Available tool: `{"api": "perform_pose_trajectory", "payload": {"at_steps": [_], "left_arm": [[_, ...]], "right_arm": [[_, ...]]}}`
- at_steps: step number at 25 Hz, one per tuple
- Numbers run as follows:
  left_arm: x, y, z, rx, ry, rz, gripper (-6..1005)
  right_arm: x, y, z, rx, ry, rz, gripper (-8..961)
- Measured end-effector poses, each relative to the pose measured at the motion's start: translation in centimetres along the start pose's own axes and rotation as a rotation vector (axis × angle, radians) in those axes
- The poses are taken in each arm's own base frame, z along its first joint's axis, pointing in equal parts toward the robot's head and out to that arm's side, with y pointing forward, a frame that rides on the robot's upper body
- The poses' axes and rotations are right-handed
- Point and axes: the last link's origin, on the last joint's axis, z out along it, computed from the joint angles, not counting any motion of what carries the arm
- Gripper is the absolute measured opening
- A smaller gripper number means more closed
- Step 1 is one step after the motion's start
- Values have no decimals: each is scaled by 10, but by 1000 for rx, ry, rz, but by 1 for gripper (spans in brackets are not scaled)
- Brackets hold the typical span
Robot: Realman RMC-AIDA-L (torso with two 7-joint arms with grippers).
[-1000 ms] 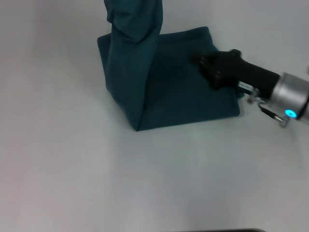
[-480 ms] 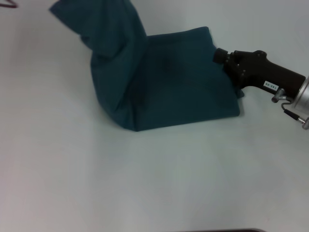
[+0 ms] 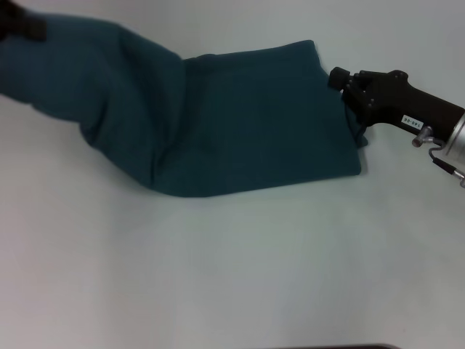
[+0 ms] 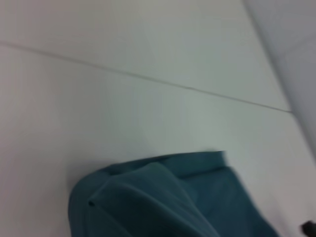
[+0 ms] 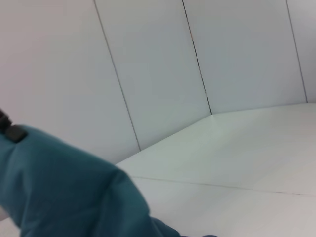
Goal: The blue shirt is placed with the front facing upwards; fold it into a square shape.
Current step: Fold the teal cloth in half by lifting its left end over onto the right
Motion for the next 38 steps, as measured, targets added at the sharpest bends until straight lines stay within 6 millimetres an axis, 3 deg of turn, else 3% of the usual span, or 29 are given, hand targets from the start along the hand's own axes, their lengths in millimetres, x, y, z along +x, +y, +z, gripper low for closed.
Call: {"api": "perform_pose_trajectory", "payload": {"at_steps": [7,11,15,20,27,28,33,38], "left_arm": [[-22,-45,-9,171,-39,-121,49],[-25,-59,-13,213,-43,-120,49],[-26,-61,-13,204,-39,-119,48],[-26,-55,-8,167,-30,-88,49],[-16,-24,16,4,23,-53,49],[-11,-4,37,-46,7,-25,49],[-10,18,66,-62,-57,29,49],[-10,5,55,-21,-63,5,48]], "right_arm": [[1,-1,0,8,8,-1,18],[1,-1,0,8,8,-1,19],[2,-1,-1,10,10,1,21],[3,-1,-2,13,11,3,23],[4,-1,-3,12,13,4,25],[4,-1,-3,12,13,4,25],[5,-1,-3,15,16,4,27],[5,-2,-4,18,18,5,29]]}}
